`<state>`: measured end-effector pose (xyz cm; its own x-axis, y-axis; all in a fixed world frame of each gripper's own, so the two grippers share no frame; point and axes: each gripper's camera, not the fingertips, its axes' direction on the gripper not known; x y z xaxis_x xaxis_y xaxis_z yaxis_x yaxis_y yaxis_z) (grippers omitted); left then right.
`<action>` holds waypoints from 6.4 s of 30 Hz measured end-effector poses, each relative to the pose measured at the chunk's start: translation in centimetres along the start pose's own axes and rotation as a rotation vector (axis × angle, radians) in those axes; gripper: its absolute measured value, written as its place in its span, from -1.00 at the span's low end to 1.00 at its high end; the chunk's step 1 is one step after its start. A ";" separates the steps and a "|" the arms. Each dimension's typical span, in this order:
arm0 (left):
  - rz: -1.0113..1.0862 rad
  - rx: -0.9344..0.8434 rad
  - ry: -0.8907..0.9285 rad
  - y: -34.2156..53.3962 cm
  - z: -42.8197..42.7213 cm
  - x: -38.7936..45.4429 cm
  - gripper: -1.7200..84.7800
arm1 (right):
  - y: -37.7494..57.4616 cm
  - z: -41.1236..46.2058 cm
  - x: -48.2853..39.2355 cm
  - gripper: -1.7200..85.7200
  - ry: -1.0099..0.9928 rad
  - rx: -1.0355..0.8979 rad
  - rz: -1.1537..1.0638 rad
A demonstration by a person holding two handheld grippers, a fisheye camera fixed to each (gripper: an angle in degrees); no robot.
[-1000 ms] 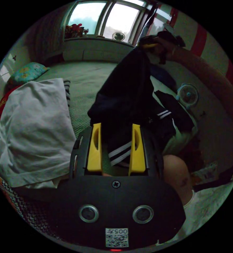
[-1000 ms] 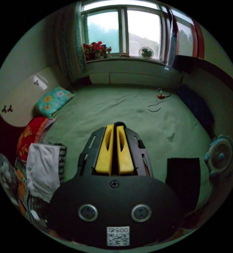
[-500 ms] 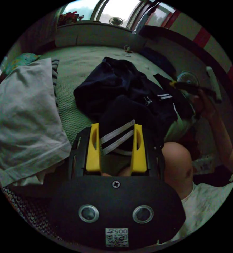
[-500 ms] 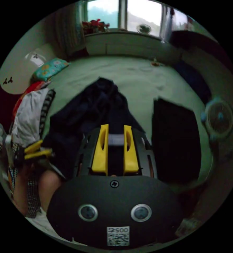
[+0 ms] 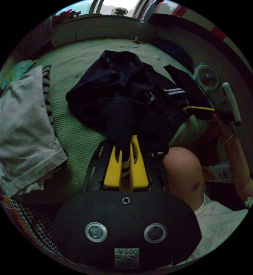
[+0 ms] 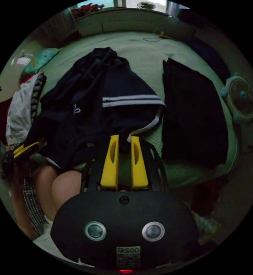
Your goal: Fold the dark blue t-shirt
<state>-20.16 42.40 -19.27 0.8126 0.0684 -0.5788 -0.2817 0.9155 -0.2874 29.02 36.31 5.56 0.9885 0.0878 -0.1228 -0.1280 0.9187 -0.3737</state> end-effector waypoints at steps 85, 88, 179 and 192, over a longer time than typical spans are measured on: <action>-0.334 0.443 -0.179 -33.2 -5.2 -34.3 -0.85 | -39.3 -5.9 3.4 -0.77 -0.007 0.390 -0.050; -0.433 0.395 -0.163 -30.9 -5.0 -39.0 -0.85 | -40.8 -5.6 -1.2 -0.73 -0.044 0.354 -0.089; -0.026 0.022 0.066 -13.2 7.4 -25.6 -0.67 | -3.0 8.0 -8.0 -0.71 -0.123 0.155 -0.358; -0.118 -0.050 0.063 -4.6 11.6 -22.0 -0.92 | 5.4 6.4 -10.2 -1.00 0.120 0.165 -0.289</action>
<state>-30.86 41.23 3.65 0.8083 -0.0646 -0.5852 -0.2126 0.8948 -0.3925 18.79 42.83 10.63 0.9644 -0.2216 -0.1443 0.1798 0.9497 -0.2564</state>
